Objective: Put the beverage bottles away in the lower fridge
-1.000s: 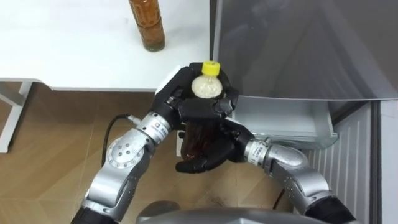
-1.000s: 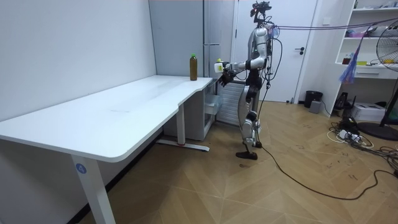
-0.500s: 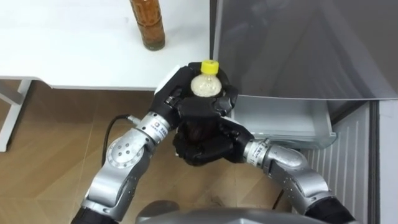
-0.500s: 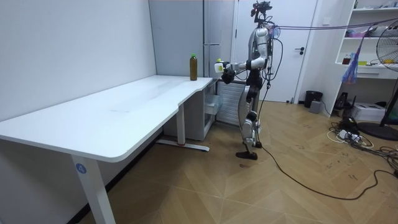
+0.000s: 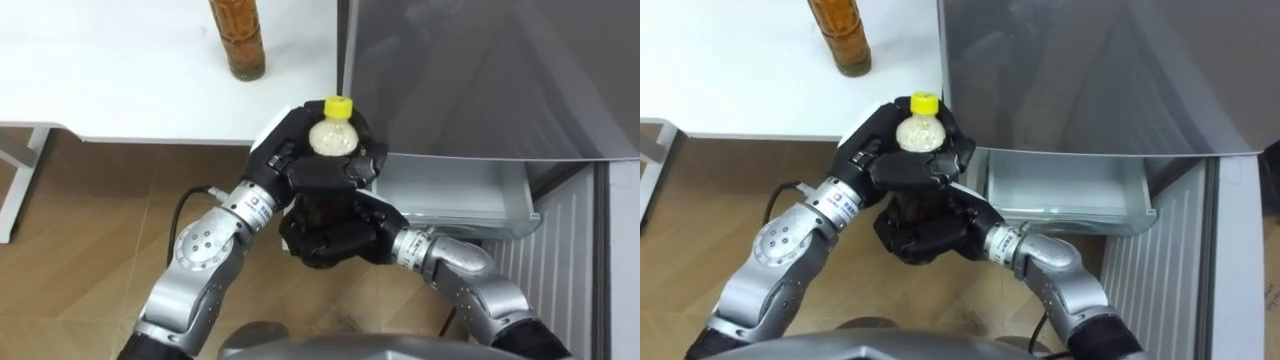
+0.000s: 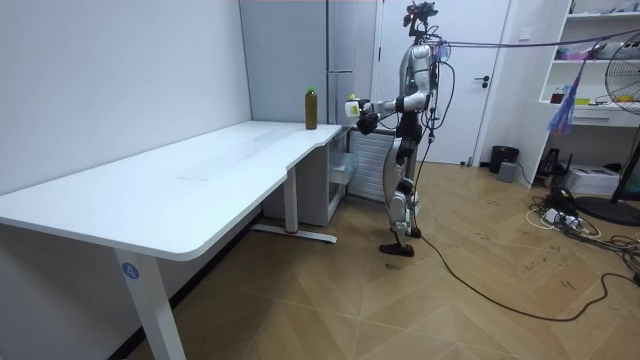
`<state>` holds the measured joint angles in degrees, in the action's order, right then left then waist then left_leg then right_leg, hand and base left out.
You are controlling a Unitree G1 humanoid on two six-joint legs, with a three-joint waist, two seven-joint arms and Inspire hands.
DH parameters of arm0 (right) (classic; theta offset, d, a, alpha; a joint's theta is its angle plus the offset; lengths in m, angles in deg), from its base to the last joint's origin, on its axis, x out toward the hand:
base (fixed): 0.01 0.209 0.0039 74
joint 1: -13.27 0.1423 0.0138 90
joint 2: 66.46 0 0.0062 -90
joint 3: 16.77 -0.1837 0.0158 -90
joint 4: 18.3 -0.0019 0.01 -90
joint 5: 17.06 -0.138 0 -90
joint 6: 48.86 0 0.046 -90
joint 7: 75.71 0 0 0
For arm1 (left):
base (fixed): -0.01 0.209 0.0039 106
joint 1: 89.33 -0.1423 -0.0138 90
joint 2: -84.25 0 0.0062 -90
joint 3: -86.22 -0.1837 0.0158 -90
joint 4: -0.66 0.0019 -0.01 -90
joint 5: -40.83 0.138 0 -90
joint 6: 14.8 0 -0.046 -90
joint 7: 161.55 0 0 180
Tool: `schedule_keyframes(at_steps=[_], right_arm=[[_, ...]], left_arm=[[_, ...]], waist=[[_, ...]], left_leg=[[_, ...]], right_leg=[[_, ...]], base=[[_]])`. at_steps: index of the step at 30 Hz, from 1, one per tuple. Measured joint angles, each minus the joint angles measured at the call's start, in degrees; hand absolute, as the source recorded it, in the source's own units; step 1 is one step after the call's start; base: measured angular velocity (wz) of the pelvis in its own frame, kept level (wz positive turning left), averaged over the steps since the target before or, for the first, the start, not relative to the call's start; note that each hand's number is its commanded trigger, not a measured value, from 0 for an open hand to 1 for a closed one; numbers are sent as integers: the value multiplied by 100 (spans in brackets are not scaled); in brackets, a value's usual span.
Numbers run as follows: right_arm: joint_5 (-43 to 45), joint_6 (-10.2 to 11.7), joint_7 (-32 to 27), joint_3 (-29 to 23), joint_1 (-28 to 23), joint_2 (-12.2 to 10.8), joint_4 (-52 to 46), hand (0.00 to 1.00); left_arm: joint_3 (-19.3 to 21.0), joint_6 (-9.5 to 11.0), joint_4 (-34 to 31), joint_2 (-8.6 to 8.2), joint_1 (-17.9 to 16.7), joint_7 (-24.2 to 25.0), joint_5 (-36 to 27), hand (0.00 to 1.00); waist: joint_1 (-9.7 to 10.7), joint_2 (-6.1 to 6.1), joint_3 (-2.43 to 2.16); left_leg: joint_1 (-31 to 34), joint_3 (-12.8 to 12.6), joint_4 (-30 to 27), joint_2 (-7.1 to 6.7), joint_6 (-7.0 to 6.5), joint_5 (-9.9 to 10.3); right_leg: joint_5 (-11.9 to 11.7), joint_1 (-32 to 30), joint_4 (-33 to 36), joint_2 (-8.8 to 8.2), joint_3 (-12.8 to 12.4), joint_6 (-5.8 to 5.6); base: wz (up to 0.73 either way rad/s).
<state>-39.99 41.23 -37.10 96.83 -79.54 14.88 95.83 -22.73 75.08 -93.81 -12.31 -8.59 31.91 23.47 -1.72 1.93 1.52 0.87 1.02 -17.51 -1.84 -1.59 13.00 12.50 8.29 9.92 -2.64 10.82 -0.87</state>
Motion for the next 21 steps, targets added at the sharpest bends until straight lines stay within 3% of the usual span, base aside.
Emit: schedule_keyframes(at_steps=[21], right_arm=[[-190,-31,3,44,-123,0,188,100]], left_arm=[[116,9,-47,-9,5,121,-13,0]], waist=[[19,-17,-17]], left_leg=[[-17,9,-2,-2,1,1]], right_leg=[[-3,31,-6,-3,26,4]], base=[[0]])
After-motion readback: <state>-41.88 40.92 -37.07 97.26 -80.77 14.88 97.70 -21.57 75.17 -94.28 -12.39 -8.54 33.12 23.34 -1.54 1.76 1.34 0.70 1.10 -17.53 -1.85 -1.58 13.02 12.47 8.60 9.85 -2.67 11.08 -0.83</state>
